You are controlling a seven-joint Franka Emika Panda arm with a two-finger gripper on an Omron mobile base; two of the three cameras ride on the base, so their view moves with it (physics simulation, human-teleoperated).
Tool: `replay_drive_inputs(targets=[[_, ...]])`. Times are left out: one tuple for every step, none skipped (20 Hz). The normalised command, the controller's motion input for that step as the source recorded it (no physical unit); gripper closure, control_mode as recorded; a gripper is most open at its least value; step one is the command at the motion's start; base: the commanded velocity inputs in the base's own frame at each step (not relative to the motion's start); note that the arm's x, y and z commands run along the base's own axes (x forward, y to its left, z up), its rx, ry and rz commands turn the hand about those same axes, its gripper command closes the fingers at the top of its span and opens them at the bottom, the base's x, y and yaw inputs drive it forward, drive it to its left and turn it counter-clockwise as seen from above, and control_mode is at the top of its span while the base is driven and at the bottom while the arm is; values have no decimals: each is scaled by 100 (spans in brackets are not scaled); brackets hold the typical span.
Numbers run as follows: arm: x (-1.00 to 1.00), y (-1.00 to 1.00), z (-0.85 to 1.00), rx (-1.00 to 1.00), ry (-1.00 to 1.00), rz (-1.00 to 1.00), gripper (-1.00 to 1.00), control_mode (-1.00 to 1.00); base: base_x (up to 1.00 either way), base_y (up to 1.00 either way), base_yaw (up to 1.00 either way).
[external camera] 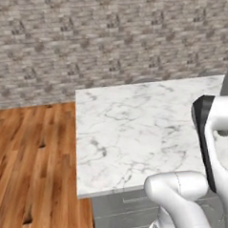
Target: Move the drinks to the dining counter.
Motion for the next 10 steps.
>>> replay_drive_inputs(targets=[[51,0,4,0,23,0,100,-100,0,0,0],[44,0,0,0,19,0,100,-100,0,0,0],[40,0,0,2,17,0,100,-100,0,0,0],[40,0,0,3,13,0,100,-100,0,0,0],[36,0,-4,2,7,0,100,-100,0,0,0],[31,0,-8,0,0,0,100,-100,0,0,0],[30,0,-11,0,0,-1,100,-100,0,0,0],[30,0,-12,1,0,-1,100,-100,0,0,0],[31,0,-13,3,0,-1,100,-100,0,0,0],[30,0,-14,4,0,-1,100,-100,0,0,0]])
